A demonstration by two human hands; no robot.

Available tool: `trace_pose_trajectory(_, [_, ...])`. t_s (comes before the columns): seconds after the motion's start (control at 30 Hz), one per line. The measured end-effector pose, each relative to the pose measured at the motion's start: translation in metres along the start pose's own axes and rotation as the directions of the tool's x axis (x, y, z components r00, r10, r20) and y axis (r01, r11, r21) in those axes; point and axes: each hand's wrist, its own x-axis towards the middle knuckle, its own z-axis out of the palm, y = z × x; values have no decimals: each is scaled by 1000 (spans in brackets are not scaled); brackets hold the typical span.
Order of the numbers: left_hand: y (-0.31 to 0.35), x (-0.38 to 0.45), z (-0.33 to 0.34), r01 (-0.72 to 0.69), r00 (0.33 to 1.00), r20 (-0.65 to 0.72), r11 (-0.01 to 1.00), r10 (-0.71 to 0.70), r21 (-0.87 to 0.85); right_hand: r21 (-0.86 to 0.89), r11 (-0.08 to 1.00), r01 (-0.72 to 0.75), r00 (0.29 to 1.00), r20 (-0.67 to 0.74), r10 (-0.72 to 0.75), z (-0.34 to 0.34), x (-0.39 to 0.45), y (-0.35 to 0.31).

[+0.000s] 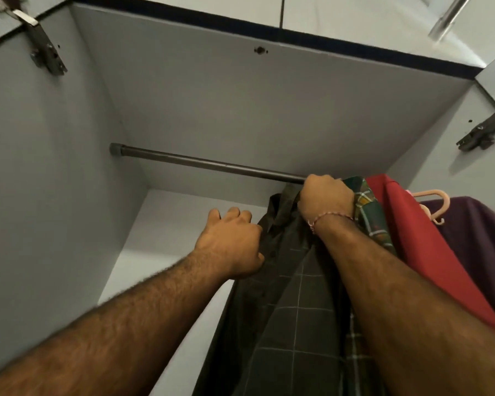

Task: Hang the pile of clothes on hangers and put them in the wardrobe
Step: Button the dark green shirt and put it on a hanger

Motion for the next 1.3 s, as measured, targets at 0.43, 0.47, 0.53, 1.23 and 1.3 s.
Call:
trace_pose_trajectory(0.43, [-12, -20, -39, -69, 995, -73, 993, 62, -98, -108, 994, 23, 1000, 15, -22, -36, -10, 2])
trace_pose_trajectory(0.47, [-16, -24, -41, -60, 996, -77, 992, 52, -109, -93, 995, 22, 999, 27, -19, -38, -16, 1])
trace_pose_trajectory(0.53, [-19, -38, -45, -38, 997, -79, 991, 27, -131, -41, 999, 15, 999, 51, -13, -44, -30, -2])
trace_pose_trajectory(1.23, [-63, -546, -93, 383, 853, 329, 914, -406, 133, 811, 520, 268, 696, 210, -687, -192, -499, -217])
trace_pose_trajectory(1.3, [-52, -621, -131, 496, 751, 376, 840, -543, 223, 888, 362, 282, 607, 126, -784, -231, -557, -226])
